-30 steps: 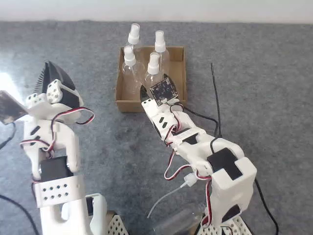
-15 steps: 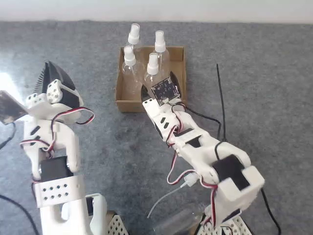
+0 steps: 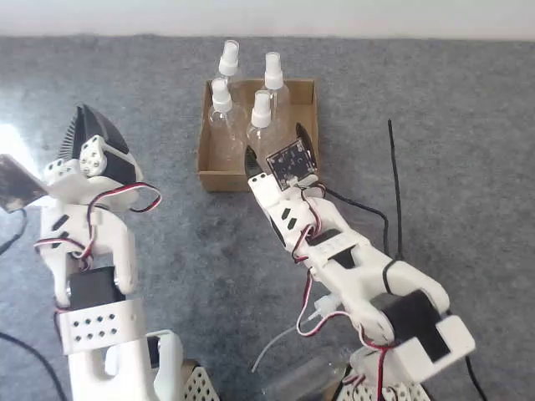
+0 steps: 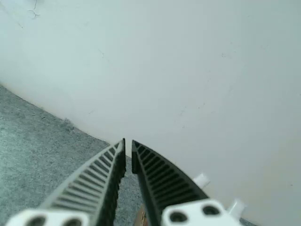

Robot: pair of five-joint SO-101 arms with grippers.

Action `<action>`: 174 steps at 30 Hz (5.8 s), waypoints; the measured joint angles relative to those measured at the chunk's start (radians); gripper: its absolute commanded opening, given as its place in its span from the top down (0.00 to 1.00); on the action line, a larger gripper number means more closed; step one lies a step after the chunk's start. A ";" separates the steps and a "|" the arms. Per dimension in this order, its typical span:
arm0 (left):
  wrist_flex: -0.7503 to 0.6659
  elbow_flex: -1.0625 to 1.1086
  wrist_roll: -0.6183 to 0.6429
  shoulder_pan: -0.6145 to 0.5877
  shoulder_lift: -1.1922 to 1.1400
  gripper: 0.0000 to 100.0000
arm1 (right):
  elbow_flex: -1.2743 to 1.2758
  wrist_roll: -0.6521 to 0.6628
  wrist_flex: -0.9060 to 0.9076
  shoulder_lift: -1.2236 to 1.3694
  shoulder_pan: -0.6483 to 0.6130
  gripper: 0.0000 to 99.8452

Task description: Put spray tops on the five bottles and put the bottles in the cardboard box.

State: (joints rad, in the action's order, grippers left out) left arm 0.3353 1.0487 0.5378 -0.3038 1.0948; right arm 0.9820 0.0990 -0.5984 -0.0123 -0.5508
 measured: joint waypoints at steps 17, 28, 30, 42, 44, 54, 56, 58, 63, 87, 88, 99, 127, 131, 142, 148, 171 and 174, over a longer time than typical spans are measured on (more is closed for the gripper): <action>0.000 0.000 0.000 0.000 0.000 0.98 | 0.011 0.000 0.470 -0.308 0.000 0.67; 0.000 0.000 0.000 0.000 0.000 0.98 | 0.011 0.000 0.701 -0.500 0.000 0.67; 0.000 0.000 0.000 0.000 0.000 0.98 | 0.011 0.000 0.772 -0.542 0.000 0.67; 0.000 0.000 0.000 0.000 0.000 0.98 | -0.068 -0.066 1.315 -0.733 0.002 0.67; 0.000 0.000 0.000 0.000 0.000 0.98 | -0.068 -0.075 1.393 -0.756 0.002 0.67; 0.000 0.000 0.000 0.000 0.000 0.98 | -0.068 -0.216 1.703 -0.847 0.002 0.67; 0.000 0.000 0.000 0.000 0.000 0.98 | -0.068 -0.249 1.752 -0.848 0.002 0.67; 0.000 0.000 0.000 0.000 0.000 0.98 | -0.068 -0.270 1.794 -0.848 0.003 0.67; 0.000 0.000 0.000 0.000 0.000 0.98 | -0.068 -0.281 1.880 -0.848 0.003 0.67; 0.000 0.000 0.000 0.000 0.000 0.98 | -0.034 -0.496 2.007 -0.852 -0.258 0.67; 0.000 0.000 -0.002 0.002 0.000 0.98 | -0.034 -0.496 2.002 -0.855 -0.241 0.67; 0.196 -0.077 -0.186 0.227 0.000 0.98 | -0.107 -0.393 1.999 -0.855 0.155 0.67; 0.930 -0.170 -0.545 0.809 0.000 0.81 | -0.114 -0.307 1.881 -0.855 0.818 0.67; 0.944 -0.163 -0.559 0.896 0.000 0.78 | -0.114 -0.307 1.881 -0.855 0.818 0.67; 0.944 -0.100 -0.562 1.154 -0.002 0.75 | -0.114 -0.307 1.807 -0.855 1.017 0.82; 0.944 -0.100 -0.562 1.270 -0.210 0.75 | -0.114 -0.305 1.728 -0.855 1.108 0.85; 0.899 -0.117 -0.457 1.450 -0.482 0.70 | -0.114 -0.302 1.726 -0.855 1.115 0.85; 0.899 -0.121 -0.457 1.450 -0.546 0.73 | -0.114 -0.302 1.726 -0.855 1.115 0.85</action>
State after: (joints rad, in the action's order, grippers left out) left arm 1.2344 0.9275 0.0806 1.1462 0.5485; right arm 0.8684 -0.2033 1.1278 -0.8669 0.5646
